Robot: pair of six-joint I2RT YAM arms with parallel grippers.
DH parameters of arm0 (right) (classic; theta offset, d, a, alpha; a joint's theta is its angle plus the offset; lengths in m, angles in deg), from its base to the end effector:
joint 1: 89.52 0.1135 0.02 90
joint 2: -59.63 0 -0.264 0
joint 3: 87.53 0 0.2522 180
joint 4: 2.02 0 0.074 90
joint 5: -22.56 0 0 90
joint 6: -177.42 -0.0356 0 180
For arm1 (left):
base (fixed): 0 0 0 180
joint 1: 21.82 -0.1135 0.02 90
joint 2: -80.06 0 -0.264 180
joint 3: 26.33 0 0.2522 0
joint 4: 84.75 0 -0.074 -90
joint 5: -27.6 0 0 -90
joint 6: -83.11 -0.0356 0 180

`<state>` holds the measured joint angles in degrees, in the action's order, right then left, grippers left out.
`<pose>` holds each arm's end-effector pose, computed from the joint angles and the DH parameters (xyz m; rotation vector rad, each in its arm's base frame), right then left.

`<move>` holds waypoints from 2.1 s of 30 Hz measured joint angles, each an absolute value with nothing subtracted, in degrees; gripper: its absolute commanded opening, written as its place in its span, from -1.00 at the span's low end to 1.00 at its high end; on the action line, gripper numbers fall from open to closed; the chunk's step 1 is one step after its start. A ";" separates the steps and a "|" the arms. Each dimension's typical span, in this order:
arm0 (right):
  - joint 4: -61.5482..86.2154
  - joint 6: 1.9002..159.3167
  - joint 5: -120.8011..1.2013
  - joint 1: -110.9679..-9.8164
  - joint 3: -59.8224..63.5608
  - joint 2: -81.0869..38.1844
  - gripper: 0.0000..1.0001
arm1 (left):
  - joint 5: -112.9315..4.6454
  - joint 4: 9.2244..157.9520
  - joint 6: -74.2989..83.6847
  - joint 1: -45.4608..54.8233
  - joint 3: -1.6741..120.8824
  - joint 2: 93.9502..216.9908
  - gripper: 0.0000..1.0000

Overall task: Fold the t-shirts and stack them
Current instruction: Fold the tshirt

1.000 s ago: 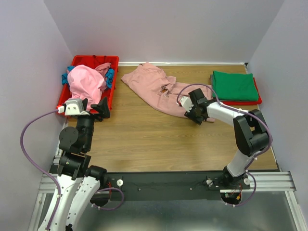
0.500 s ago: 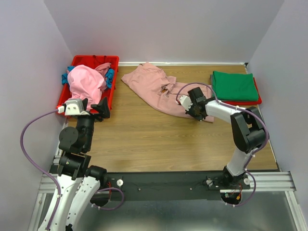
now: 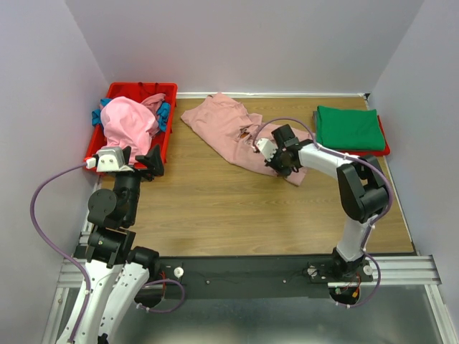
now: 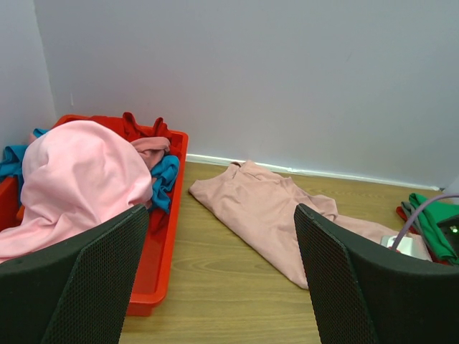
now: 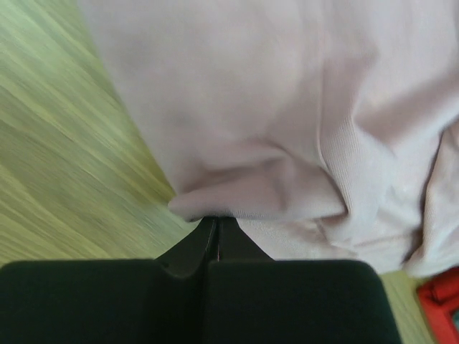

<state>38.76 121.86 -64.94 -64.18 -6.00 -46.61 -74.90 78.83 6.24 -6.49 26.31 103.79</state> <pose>0.3323 0.1591 0.1618 -1.3625 2.3447 0.0123 0.1036 -0.0204 0.3652 -0.1583 1.3539 -0.2702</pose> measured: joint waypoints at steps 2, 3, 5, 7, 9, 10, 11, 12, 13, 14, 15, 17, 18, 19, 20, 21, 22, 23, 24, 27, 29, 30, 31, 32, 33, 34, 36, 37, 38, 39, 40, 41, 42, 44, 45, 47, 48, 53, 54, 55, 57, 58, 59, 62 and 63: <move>39.11 121.49 -64.26 -62.73 -4.86 -47.44 -0.95 | -74.90 78.83 6.24 -6.49 26.31 103.79 0.80; 39.33 121.44 -64.09 -62.19 -4.38 -47.74 -0.95 | -74.90 78.83 6.24 -6.49 26.31 103.79 0.80; 40.12 121.05 -63.26 -60.48 -2.57 -48.99 -0.96 | -74.90 78.83 6.24 -6.49 26.31 103.79 0.80; 40.53 120.77 -62.99 -59.15 -1.41 -49.84 -0.96 | -74.90 78.83 6.24 -6.49 26.31 103.79 0.80; 41.10 120.46 -62.84 -57.62 -0.34 -50.54 -0.96 | -74.90 78.83 6.24 -6.49 26.31 103.79 0.80; 41.32 120.39 -62.75 -57.20 -0.12 -50.67 -0.96 | -74.90 78.83 6.24 -6.49 26.31 103.79 0.80; 41.50 120.33 -62.56 -56.46 0.04 -50.74 -0.96 | -74.90 78.83 6.24 -6.49 26.31 103.79 0.80; 41.58 120.31 -62.42 -56.07 0.04 -50.74 -0.96 | -74.90 78.83 6.24 -6.49 26.31 103.79 0.80; 41.85 120.28 -62.14 -55.46 0.01 -50.69 -0.96 | -74.90 78.83 6.24 -6.49 26.31 103.79 0.80; 41.91 120.28 -61.99 -55.26 0.01 -50.65 -0.96 | -74.90 78.81 6.24 -6.49 26.31 103.79 0.80; 42.02 120.26 -61.59 -54.82 -0.38 -50.30 -0.96 | -74.90 78.83 6.24 -6.49 26.31 103.79 0.80; 42.70 120.35 -60.48 -54.25 -1.69 -49.14 -0.96 | -74.90 78.83 6.24 -6.49 26.31 103.79 0.80; 43.42 120.42 -60.00 -53.97 -2.50 -48.40 -0.96 | -74.90 78.83 6.24 -6.49 26.31 103.79 0.80; 44.43 120.57 -59.30 -53.47 -3.72 -47.28 -0.96 | -74.90 78.83 6.24 -6.49 26.31 103.79 0.80; 45.52 120.94 -58.71 -52.92 -4.80 -46.30 -0.96 | -74.90 78.83 6.22 -6.49 26.31 103.79 0.80; 46.63 121.36 -58.10 -52.24 -5.87 -45.38 -0.96 | -74.90 78.83 6.22 -6.49 26.31 103.79 0.80; 47.97 121.81 -57.46 -51.50 -6.87 -44.51 -0.96 | -74.90 78.83 6.22 -6.49 26.31 103.79 0.80; 49.32 122.25 -56.83 -50.21 -7.94 -43.46 -0.96 | -74.90 78.81 6.22 -6.49 26.31 103.79 0.80; 50.37 122.78 -55.85 -49.18 -9.14 -42.52 -0.96 | -74.90 78.83 6.22 -6.49 26.31 103.79 0.80; 54.28 124.31 -53.51 -46.60 -12.38 -39.61 -0.95 | -74.90 78.81 6.24 -6.49 26.31 103.77 0.80; 56.49 125.07 -52.06 -45.71 -13.63 -37.99 -0.94 | -74.90 78.81 6.22 -6.49 26.31 103.72 0.80; 57.93 125.53 -51.21 -45.66 -14.33 -37.08 -0.93 | -74.90 78.81 6.24 -6.49 26.31 103.70 0.80; 59.27 126.03 -50.62 -45.68 -14.87 -36.27 -0.89 | -74.90 78.83 6.24 -6.49 26.31 103.66 0.80; 59.90 126.27 -50.32 -45.68 -15.09 -35.90 -0.85 | -74.90 78.81 6.22 -6.49 26.31 103.62 0.80; 60.99 126.75 -49.70 -45.71 -15.42 -35.11 -0.71 | -74.90 78.81 6.24 -6.49 26.31 103.59 0.80; 61.76 127.02 -49.40 -45.73 -15.57 -34.56 -0.57 | -74.90 78.81 6.22 -6.49 26.31 103.57 0.80; 63.46 127.74 -47.89 -45.58 -15.64 -33.34 -0.26 | -74.90 78.81 6.22 -6.49 26.31 103.57 0.80; 64.40 127.98 -46.99 -45.53 -15.55 -32.81 -0.06 | -74.90 78.81 6.22 -6.49 26.31 103.59 0.80; 65.58 128.31 -46.19 -45.47 -15.35 -32.22 0.00 | -74.90 78.81 6.22 -6.49 26.31 103.59 0.80; 66.44 128.66 -45.44 -45.42 -15.11 -31.77 0.06 | -74.87 78.83 6.22 -6.49 26.31 103.59 0.80; 67.75 128.70 -44.87 -45.44 -14.35 -30.83 0.12 | -74.76 78.83 6.22 -6.49 26.31 103.59 0.80; 68.42 128.85 -44.48 -45.44 -13.71 -30.24 0.14 | -74.24 78.85 6.22 -6.49 26.26 103.57 0.80; 68.91 128.90 -44.06 -45.77 -12.88 -29.30 0.15 | -73.61 79.00 6.19 -6.49 26.18 103.59 0.80; 69.78 128.90 -42.53 -47.83 -10.63 -27.28 0.18 | -70.90 79.81 6.15 -6.49 25.72 103.62 0.80; 70.02 128.90 -41.84 -50.10 -9.23 -26.34 0.28 | -68.75 80.47 6.04 -6.49 25.48 103.81 0.79; 69.93 129.25 -39.50 -57.03 -6.70 -24.95 0.37 | -62.15 82.52 5.91 -6.49 24.89 105.17 0.63; 69.71 129.71 -38.14 -62.86 -5.71 -24.07 0.46 | -58.50 83.72 5.93 -6.49 24.76 106.39 0.58; 68.84 133.79 -30.97 -87.50 -5.49 -21.36 0.57 | -43.81 86.98 6.33 -1.61 24.67 115.86 0.54; 68.82 134.95 -29.16 -91.82 -6.13 -21.14 0.57 | -43.33 86.87 6.41 0.55 24.65 117.32 0.54; 68.86 135.63 -27.96 -94.49 -6.65 -21.14 0.57 | -42.94 86.46 6.52 4.73 24.65 119.18 0.54; 68.88 137.51 -26.12 -99.39 -8.16 -21.36 0.60 | -44.65 86.00 7.35 16.20 24.58 122.30 0.54; 68.88 138.49 -24.98 -101.33 -9.32 -21.69 0.62 | -45.52 85.95 7.83 20.40 24.58 123.61 0.54; 68.93 138.95 -24.26 -102.16 -10.08 -21.93 0.62 | -46.87 85.89 8.49 26.50 24.58 125.43 0.54; 68.47 138.99 -21.92 -105.11 -12.51 -23.31 0.62 | -52.97 86.78 11.16 39.17 24.67 132.07 0.49; 68.03 138.27 -21.44 -105.97 -13.23 -23.50 0.62 | -54.85 86.98 11.92 42.65 24.80 135.48 0.46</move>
<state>68.03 138.27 -21.44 -105.97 -13.23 -23.50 -54.85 86.98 11.92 42.65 24.80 135.48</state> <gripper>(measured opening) 0.808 0.759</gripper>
